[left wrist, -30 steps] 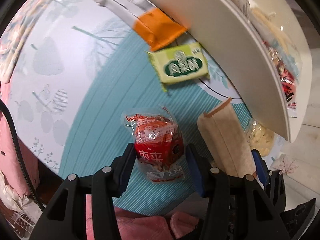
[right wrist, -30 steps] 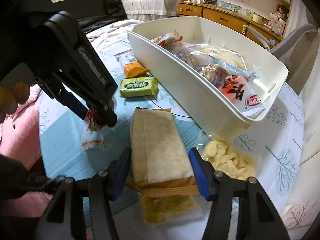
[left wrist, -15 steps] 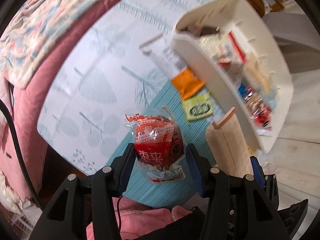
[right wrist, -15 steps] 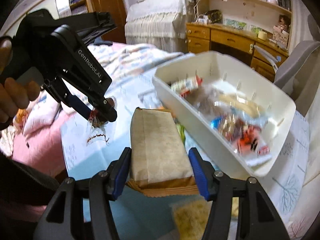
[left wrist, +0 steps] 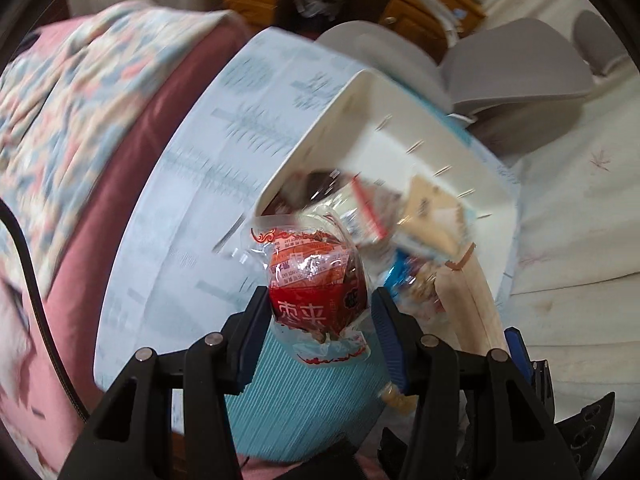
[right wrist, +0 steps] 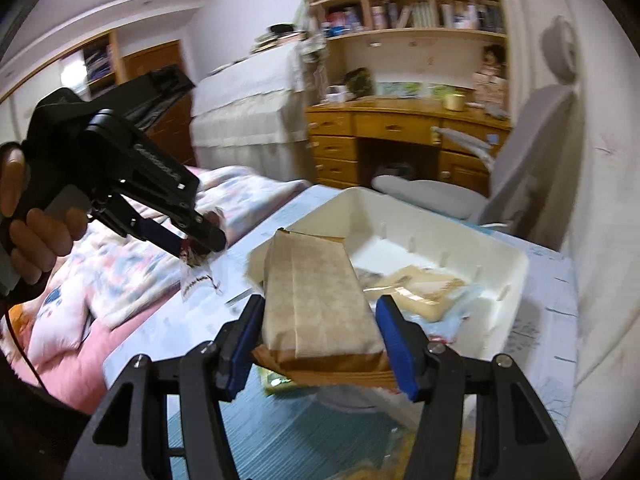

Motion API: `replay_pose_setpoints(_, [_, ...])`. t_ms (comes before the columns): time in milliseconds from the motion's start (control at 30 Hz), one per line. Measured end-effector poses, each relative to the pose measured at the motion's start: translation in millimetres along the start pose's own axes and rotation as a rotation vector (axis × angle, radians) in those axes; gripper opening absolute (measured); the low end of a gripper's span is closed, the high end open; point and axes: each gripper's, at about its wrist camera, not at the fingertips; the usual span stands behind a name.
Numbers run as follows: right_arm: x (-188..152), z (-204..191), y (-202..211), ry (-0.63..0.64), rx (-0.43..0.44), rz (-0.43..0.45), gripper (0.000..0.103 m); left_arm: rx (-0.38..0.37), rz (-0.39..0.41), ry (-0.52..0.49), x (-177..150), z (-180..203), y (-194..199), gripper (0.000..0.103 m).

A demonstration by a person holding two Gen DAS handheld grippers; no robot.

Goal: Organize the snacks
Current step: 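Carry both packets into the white tray and open both tools, then withdraw both tools toward the white bar and yellow puff bags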

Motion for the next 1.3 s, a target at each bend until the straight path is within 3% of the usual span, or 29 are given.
replay_pose_setpoints(233, [-5.3, 41.7, -12.0, -0.171, -0.135, -0.009, 0.058, -0.044, 0.034, -0.134, 23.5, 43.6, -8.8, 0.050])
replay_pose_setpoints(400, [-11.1, 66.9, -15.6, -0.320, -0.153, -0.005, 0.060, -0.082, 0.016, -0.221, 25.6, 68.2, -24.0, 0.052])
replay_pose_setpoints(467, [-12.4, 72.0, -16.3, -0.357, -0.150, -0.008, 0.060, -0.075, 0.018, -0.240, 24.6, 73.4, -26.0, 0.059])
replay_pose_setpoints(533, [-12.9, 71.5, -19.1, -0.367, -0.147, -0.025, 0.061, -0.081, 0.025, -0.244, 24.3, 75.1, -26.2, 0.074])
replay_pose_setpoints(733, [-16.8, 72.7, -16.6, -0.420, -0.119, -0.050, 0.072, -0.073, 0.040, -0.187, 20.6, 60.0, -19.2, 0.079])
replay_pose_setpoints(1000, [-30.3, 73.5, -3.7, -0.545, -0.118, -0.049, 0.073, -0.075, 0.052, -0.138, -2.4, 23.2, -5.8, 0.079])
replay_pose_setpoints(1300, [-47.2, 46.4, 8.5, -0.665, -0.212, -0.031, 0.073, -0.099, 0.079, -0.226, -25.6, -28.4, 4.8, 0.079])
Point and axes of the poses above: each gripper's, at about its wrist camera, not at the fingertips, and y roughly against the way its jaws point, z to its right, x to its top, and after that the axes turned 7 degrees about x, right-handed
